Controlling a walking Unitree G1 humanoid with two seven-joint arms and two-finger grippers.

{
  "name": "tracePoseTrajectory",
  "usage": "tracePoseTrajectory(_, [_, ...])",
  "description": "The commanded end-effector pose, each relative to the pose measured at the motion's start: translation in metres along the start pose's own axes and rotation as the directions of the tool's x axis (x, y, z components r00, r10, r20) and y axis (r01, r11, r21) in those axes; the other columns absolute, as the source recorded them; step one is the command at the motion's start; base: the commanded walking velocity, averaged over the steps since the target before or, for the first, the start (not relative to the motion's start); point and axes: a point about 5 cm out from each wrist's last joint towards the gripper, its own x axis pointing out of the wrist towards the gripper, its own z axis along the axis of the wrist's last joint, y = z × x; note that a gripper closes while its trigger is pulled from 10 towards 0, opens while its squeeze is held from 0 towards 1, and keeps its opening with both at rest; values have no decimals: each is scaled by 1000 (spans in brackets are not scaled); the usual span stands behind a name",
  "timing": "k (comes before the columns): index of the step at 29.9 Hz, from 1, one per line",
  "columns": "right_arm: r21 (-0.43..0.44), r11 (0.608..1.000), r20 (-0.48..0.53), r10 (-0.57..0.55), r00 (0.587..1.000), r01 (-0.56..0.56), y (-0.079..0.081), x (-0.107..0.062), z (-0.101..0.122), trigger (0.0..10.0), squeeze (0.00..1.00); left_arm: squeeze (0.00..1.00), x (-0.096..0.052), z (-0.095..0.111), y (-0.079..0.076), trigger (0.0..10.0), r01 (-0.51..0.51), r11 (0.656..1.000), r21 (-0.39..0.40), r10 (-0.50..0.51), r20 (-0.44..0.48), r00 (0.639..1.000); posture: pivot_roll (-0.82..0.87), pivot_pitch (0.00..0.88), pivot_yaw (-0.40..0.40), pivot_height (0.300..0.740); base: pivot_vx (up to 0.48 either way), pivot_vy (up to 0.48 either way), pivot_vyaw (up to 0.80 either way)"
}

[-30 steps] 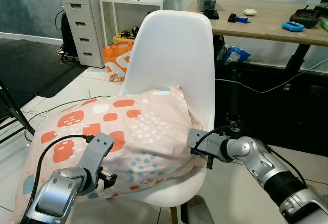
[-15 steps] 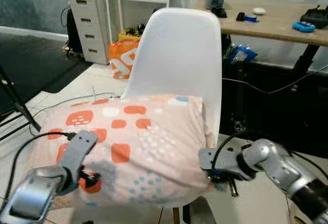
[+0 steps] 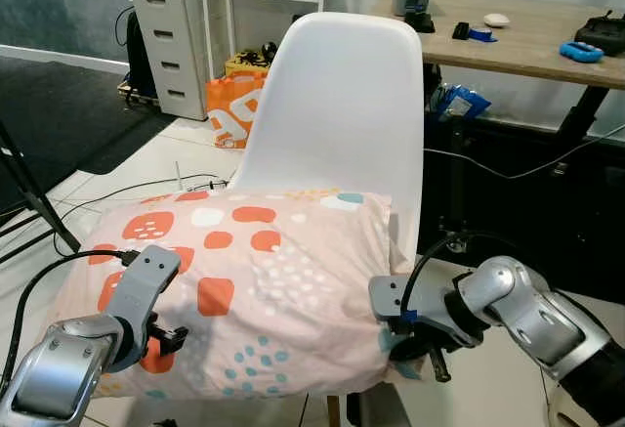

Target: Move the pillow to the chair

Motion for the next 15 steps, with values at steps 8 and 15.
tracePoseTrajectory(8, [17, 1000, 37, 25, 999, -26, 9, 0, 8, 0, 0, 0, 13, -15, -13, 10000, 1, 998, -64, -6, -87, 996, -177, 48, -46, 326, 0, 0, 0])
tracePoseTrajectory(15, [47, 999, 26, 17, 1000, -18, 12, -1, 5, 0, 0, 0, 27, -5, -37, 10000, 29, 995, -94, -33, -41, 999, -184, 53, -36, 326, 0, 0, 0])
